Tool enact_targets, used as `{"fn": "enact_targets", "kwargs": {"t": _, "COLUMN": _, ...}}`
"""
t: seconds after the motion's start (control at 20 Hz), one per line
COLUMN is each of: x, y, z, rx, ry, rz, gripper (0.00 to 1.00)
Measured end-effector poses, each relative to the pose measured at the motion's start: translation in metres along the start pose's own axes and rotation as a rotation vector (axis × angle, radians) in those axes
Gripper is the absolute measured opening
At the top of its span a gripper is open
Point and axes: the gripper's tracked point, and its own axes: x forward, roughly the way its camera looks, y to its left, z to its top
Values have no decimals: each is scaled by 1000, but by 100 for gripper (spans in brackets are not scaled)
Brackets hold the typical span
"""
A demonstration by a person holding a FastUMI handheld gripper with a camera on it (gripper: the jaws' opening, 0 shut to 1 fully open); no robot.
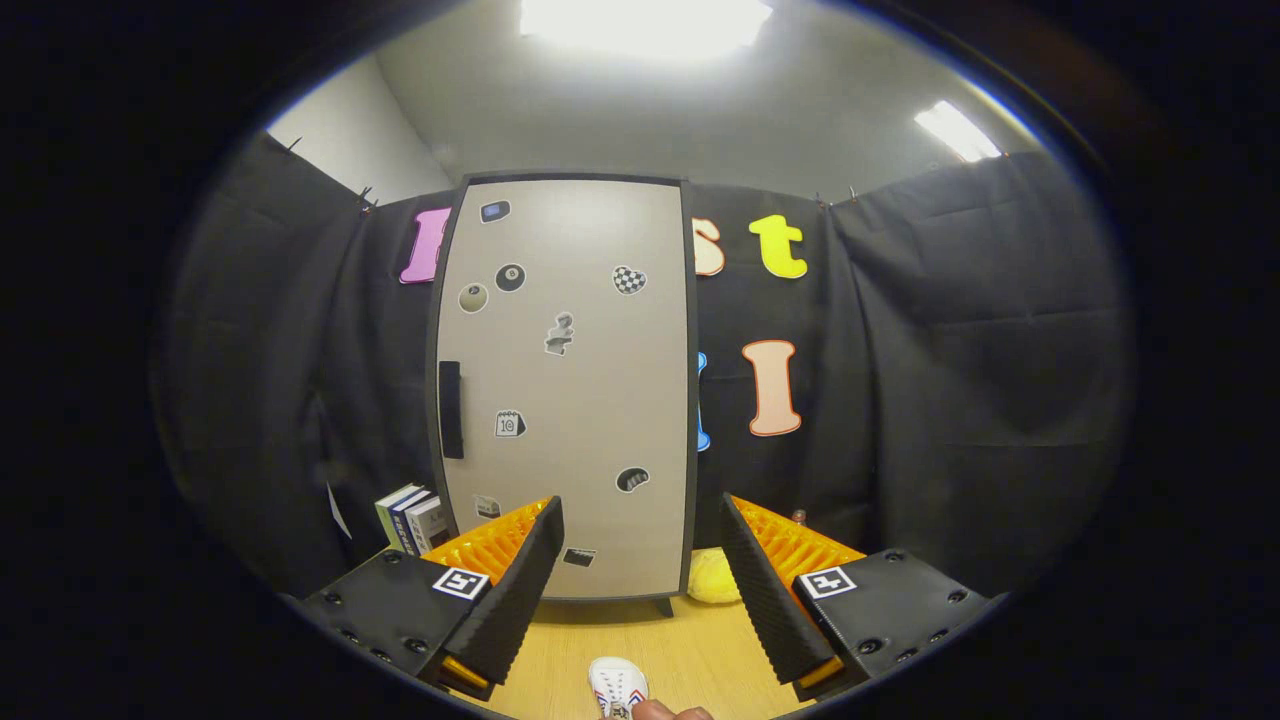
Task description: Open the shoe cabinet door, grab the shoes and put them into the shoe cabinet, then close the shoe cabinet door.
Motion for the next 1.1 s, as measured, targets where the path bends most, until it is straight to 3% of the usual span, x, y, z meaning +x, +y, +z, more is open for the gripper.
{"fn": "enact_targets", "kwargs": {"t": 0.55, "x": 41, "y": 68, "z": 21, "rx": -35, "ry": 12, "rz": 122, "gripper": 97}}
{"fn": "enact_targets", "kwargs": {"t": 0.9, "x": 113, "y": 144, "z": 41, "rx": -2, "ry": 8, "rz": 220, "gripper": 97}}
{"fn": "enact_targets", "kwargs": {"t": 1.1, "x": 157, "y": 174, "z": 43, "rx": 28, "ry": 14, "rz": 223, "gripper": 97}}
